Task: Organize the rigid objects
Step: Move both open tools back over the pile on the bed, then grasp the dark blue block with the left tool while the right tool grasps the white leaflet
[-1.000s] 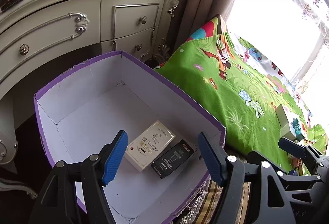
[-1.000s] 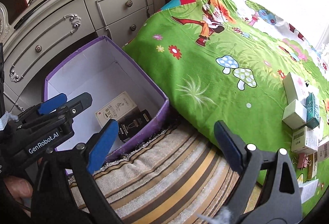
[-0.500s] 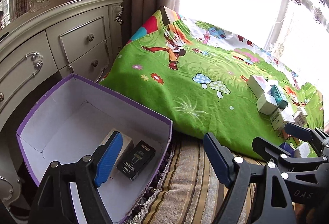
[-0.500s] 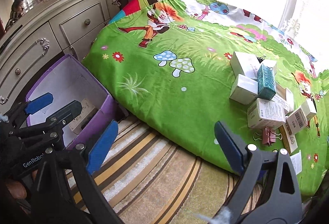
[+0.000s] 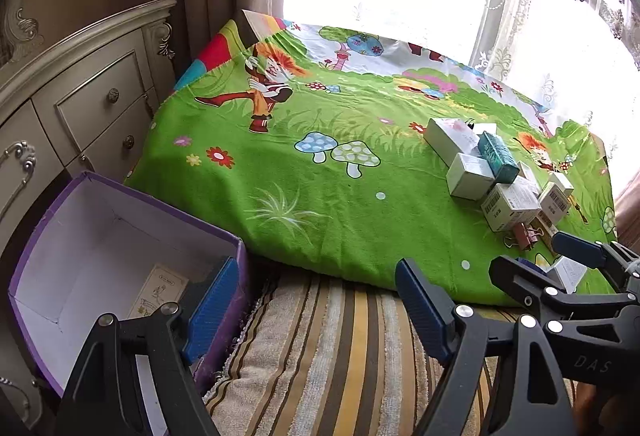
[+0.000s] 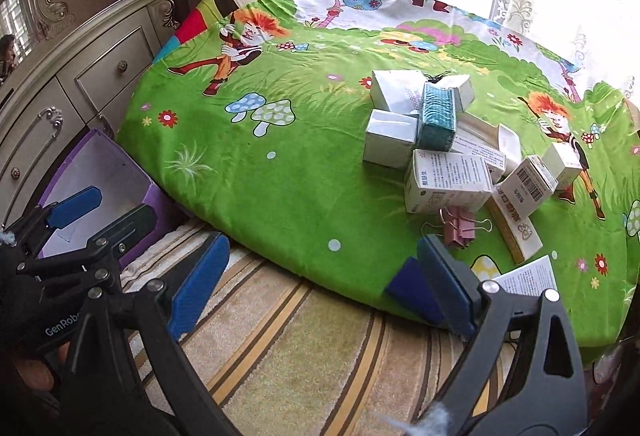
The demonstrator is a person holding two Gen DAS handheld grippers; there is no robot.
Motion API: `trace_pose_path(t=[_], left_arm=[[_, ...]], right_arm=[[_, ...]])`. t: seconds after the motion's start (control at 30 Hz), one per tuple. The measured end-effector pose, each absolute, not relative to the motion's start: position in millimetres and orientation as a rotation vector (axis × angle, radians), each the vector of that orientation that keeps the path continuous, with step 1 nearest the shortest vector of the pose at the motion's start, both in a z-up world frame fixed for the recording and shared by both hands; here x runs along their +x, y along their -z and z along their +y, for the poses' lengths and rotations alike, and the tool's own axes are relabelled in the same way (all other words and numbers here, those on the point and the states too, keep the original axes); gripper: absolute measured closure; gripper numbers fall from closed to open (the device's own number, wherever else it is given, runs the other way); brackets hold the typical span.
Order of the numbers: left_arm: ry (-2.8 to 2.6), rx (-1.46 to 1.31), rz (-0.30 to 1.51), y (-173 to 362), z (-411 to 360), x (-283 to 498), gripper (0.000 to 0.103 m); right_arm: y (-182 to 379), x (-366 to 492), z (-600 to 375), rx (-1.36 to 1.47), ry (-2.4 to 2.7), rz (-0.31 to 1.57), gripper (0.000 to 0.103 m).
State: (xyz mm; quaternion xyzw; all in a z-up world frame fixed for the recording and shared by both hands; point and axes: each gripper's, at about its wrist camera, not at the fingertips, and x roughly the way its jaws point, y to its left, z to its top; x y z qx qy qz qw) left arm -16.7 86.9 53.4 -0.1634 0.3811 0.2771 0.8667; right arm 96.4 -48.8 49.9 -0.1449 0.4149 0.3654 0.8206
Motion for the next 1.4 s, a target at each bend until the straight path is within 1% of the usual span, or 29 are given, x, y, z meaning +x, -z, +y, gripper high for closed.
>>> trace_pose_path(t=[0.43, 0.6, 0.8, 0.93, 1.27, 1.33, 1.37, 1.4], left_arm=[[-0.329, -0.346, 0.839, -47, 45, 30, 0.022], [-0.231, -0.358, 0.860, -45, 32, 48, 0.022], [-0.106, -0.320, 0.928, -38, 12, 71, 0.023], [-0.017, -0.291, 0.989, -31, -4, 88, 0.024], [0.061, -0.213, 1.107, -12, -29, 124, 0.026], [0.066, -0.211, 1.124, -9, -30, 130, 0.028], [0.070, -0.213, 1.128, -7, -30, 132, 0.030], [0.070, -0.211, 1.130, -6, -31, 133, 0.040]], right_arm=[[-43, 132, -126, -0.275, -0.626, 0.918, 0.005], [-35, 144, -147, -0.314, -0.598, 0.953, 0.004], [-19, 154, -149, -0.420, -0.646, 1.020, 0.003], [-11, 156, -149, -0.503, -0.658, 1.033, 0.003], [-1, 160, -151, -0.549, -0.686, 1.062, 0.003], [1, 161, -152, -0.549, -0.678, 1.069, 0.003], [3, 163, -152, -0.545, -0.668, 1.077, 0.003], [4, 165, -153, -0.540, -0.662, 1.085, 0.003]])
